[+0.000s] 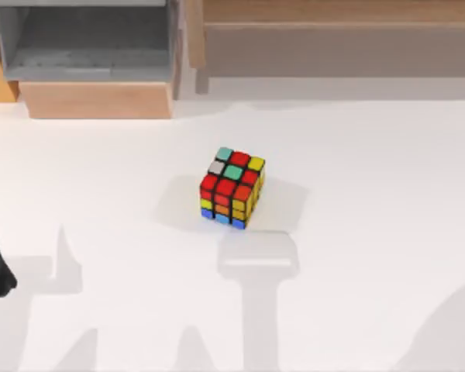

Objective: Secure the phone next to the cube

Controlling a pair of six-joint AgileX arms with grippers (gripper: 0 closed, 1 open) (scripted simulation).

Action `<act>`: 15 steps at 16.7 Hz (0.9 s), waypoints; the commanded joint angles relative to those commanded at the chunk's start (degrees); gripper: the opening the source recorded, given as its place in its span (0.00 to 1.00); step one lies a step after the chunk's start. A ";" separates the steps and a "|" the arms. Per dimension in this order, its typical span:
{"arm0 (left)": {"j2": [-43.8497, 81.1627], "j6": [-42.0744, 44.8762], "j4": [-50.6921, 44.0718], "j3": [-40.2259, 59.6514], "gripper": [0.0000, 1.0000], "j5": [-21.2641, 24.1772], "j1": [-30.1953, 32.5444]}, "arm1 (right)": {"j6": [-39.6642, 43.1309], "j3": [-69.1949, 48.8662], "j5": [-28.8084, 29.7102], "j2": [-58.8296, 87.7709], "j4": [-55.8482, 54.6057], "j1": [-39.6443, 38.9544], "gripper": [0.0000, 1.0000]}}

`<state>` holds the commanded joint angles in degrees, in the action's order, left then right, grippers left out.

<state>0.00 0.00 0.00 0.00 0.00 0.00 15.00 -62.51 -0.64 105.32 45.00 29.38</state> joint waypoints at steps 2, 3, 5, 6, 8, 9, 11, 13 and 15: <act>0.00 0.00 0.00 0.00 1.00 0.00 0.00 | -0.91 -1.43 0.22 -1.22 0.35 -0.53 0.00; 0.00 0.00 0.00 0.00 1.00 0.00 0.00 | -1.85 -2.66 0.40 -1.97 0.69 -1.07 0.00; 0.00 0.00 0.00 0.00 1.00 0.00 0.00 | -4.66 -5.89 0.88 -3.26 1.69 -2.68 0.00; 0.00 0.00 0.00 0.00 1.00 0.00 0.00 | -6.41 -7.80 1.16 -3.85 2.33 -3.73 0.00; 0.00 0.00 0.00 0.00 1.00 0.00 0.00 | -10.33 -11.91 1.79 -4.96 3.78 -6.24 0.00; 0.00 0.00 0.00 0.00 1.00 0.00 0.00 | -12.43 -13.99 2.11 -5.44 4.60 -7.70 0.00; 0.00 0.00 0.00 0.00 1.00 0.00 0.00 | -16.78 -18.07 2.74 -6.02 6.42 -11.00 0.00; 0.00 0.00 0.00 0.00 1.00 0.00 0.00 | -21.18 -22.17 3.29 -5.99 8.45 -14.63 0.00; 0.00 0.00 0.00 0.00 1.00 0.00 0.00 | -25.42 -26.20 3.70 -5.13 10.63 -18.56 0.00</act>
<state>0.00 0.00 0.00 0.00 0.00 0.00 -10.43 -88.71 3.06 100.19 55.63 10.82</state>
